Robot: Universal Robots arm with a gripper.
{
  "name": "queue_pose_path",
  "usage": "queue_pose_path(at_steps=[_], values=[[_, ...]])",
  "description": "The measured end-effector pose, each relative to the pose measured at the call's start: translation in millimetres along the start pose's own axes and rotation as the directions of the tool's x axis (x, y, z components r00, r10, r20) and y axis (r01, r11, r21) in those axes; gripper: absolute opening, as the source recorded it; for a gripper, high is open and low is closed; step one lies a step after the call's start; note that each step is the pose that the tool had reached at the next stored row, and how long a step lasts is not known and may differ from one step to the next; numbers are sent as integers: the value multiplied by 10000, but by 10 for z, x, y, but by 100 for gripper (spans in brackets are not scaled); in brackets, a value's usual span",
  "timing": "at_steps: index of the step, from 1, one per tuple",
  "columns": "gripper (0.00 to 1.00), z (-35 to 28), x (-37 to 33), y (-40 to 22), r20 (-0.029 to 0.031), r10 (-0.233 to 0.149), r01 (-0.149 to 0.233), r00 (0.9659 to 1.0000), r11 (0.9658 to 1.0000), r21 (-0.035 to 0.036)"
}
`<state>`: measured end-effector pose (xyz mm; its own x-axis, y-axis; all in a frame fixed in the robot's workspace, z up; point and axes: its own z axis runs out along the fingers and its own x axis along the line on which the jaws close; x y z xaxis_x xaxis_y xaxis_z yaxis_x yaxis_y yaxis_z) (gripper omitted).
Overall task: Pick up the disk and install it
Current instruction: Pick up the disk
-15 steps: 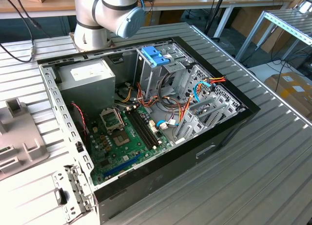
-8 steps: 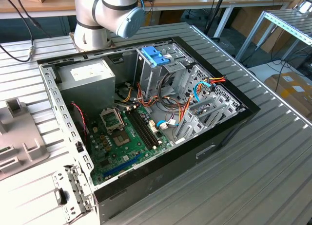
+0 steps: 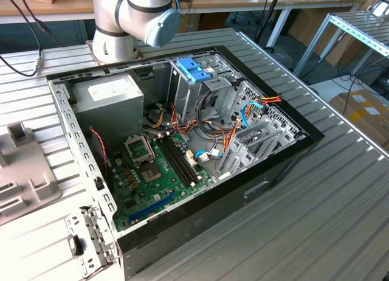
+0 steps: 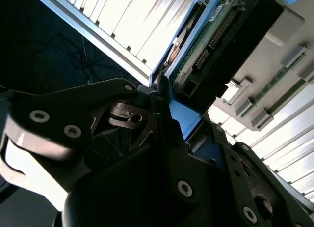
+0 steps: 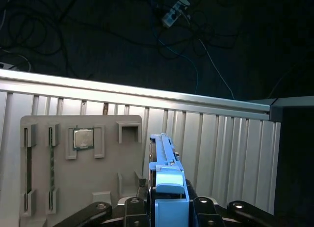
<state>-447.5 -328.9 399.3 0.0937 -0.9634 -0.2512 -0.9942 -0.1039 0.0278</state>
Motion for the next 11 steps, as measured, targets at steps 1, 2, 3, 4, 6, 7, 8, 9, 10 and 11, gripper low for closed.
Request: queue_pose_path(at_steps=[1,2,3,4,6,7,8,9,10,11], values=[[37,-12,-3,0,24,-1,1,10000,10000,3],[37,-23,-6,1,46,-3,3,10000,10000,5],[37,-34,-8,1,68,-4,4,10000,10000,6],[37,-38,-10,1,81,-5,4,10000,10000,8],[37,-52,-13,1,121,-7,7,9999,10000,12],[37,-57,-15,2,137,-8,8,9999,10000,14],[37,-65,-16,2,164,-9,9,9999,10000,16],[37,-73,-19,2,195,-11,11,9998,10000,18],[37,-78,-20,2,210,-11,11,9998,10000,19],[37,-83,-21,2,228,-12,12,9997,10000,21]])
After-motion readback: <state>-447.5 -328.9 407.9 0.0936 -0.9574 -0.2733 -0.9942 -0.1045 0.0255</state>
